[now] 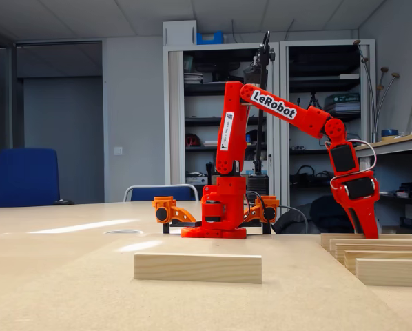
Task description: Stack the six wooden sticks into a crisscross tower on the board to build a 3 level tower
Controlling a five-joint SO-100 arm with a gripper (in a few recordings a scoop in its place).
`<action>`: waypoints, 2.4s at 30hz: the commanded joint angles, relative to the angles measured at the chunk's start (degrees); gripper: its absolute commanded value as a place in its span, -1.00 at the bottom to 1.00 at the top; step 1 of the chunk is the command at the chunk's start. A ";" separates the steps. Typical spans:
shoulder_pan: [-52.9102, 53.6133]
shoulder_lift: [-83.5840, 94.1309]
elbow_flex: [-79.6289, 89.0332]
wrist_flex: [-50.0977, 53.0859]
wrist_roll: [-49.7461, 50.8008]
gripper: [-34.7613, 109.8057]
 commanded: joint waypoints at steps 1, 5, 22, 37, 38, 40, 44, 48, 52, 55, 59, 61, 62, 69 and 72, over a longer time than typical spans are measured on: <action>0.09 0.09 1.05 -0.97 0.88 -0.50; 0.53 0.00 1.67 -2.02 0.62 -0.52; 4.22 5.80 -21.71 26.19 4.22 -0.52; 41.92 10.99 -18.98 36.83 -41.84 -0.52; 43.95 10.90 -18.19 37.18 -44.03 -0.52; 47.72 10.90 -16.17 37.44 -47.90 -0.52; 53.53 10.99 -12.57 36.47 -54.49 -0.52; 57.04 11.25 -10.02 35.33 -57.92 -0.52; 59.50 11.43 -6.42 32.17 -60.56 -0.52; 60.82 11.43 -3.96 29.44 -61.61 -0.52; 61.70 11.34 -1.85 26.72 -61.96 -0.52; 61.87 11.34 -0.88 25.84 -61.70 -0.52; 62.05 11.43 -0.26 25.49 -61.44 -0.52; 64.25 10.99 1.76 24.35 -58.71 -0.52; 65.21 10.55 1.76 24.17 -58.54 -0.52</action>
